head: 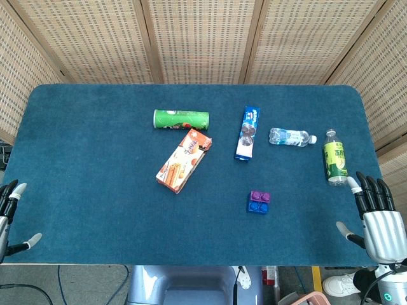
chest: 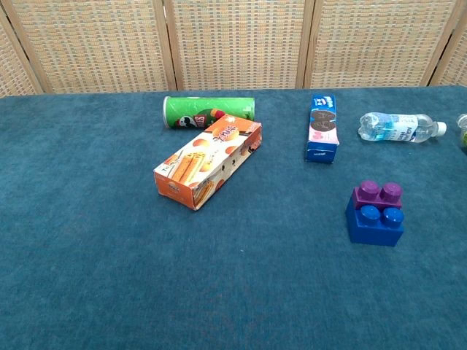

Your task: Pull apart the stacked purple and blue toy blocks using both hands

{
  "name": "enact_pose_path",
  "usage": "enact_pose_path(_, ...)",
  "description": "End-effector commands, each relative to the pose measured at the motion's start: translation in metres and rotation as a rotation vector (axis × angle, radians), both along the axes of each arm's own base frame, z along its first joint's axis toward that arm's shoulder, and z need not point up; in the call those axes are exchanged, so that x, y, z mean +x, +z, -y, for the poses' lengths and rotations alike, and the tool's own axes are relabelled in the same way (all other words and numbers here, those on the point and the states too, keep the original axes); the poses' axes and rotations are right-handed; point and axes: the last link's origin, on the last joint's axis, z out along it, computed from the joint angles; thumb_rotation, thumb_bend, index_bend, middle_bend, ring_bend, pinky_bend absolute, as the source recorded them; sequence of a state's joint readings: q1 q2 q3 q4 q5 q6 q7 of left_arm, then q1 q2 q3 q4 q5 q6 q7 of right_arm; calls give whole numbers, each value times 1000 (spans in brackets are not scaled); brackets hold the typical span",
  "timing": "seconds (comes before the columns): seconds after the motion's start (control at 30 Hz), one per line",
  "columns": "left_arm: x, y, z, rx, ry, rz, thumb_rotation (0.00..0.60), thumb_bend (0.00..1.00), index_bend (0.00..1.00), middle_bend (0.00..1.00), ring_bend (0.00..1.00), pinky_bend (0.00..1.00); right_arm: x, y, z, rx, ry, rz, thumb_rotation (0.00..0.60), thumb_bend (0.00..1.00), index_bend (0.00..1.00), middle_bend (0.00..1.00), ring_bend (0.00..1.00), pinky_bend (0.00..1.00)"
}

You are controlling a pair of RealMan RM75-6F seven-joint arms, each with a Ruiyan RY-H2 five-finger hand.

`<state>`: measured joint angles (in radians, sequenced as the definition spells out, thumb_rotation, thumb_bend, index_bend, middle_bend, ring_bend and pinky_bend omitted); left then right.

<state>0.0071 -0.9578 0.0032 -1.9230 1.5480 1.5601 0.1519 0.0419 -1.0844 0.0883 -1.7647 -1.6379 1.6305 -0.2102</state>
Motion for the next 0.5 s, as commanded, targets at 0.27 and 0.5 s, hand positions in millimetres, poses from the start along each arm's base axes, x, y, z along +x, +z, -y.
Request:
enact_pose_path(0.27, -1, 0, -2, 0, 9, 5, 600, 0, 0, 0, 0, 0, -1, -11, 8, 49, -3, -9, 600, 0, 0, 0, 0, 0)
enact_pose_path(0.5, -4, -4, -11, -19, 32, -7, 600, 0, 0, 0, 0, 0, 13, -53, 73, 321, 29, 61, 600, 1, 17, 0, 0, 0)
